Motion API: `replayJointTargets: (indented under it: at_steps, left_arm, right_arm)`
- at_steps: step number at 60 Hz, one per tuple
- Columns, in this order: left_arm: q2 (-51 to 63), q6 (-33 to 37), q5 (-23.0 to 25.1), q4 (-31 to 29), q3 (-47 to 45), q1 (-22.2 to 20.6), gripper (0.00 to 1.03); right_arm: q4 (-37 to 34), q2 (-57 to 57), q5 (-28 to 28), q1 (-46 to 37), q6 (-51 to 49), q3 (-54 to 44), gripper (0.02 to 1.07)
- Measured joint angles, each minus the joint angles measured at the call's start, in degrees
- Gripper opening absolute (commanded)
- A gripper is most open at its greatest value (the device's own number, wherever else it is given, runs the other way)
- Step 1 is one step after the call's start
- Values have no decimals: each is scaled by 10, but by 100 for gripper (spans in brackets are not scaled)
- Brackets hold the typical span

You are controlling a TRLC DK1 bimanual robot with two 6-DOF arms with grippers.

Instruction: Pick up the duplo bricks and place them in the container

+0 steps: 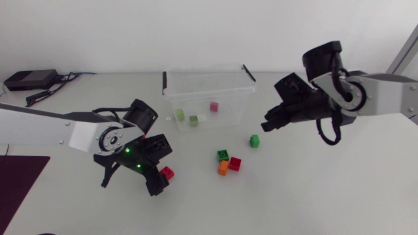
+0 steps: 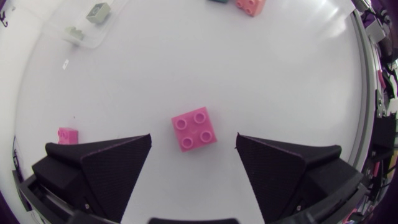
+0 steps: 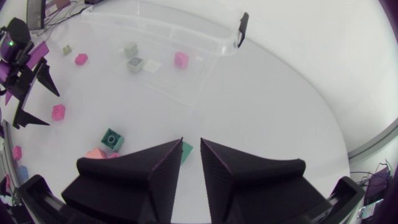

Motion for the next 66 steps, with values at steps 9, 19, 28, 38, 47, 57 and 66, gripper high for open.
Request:
replayJointTargets:
  at_steps: [9,19,28,38,47,57,66]
  left_arm:
    - [25,-9,-13,26,0,0,93]
    - [39,-19,-17,46,2,0,73]
    - [59,-21,-17,60,19,0,35]
    - [67,-22,-17,69,25,-1,32]
    - [63,-21,-21,72,25,-1,32]
    - [32,-21,-25,51,14,0,31]
    - [-48,-22,-21,-7,31,0,30]
  right_arm:
    - [-13,-22,0,3,0,33,28]
    - [-13,-18,0,24,1,73,28]
    - [-10,15,-1,41,12,132,28]
    - [-4,70,-3,49,16,192,28]
    - [-3,112,-12,49,22,224,28]
    - [-4,113,-12,49,24,225,29]
    - [-14,74,-12,44,24,189,44]
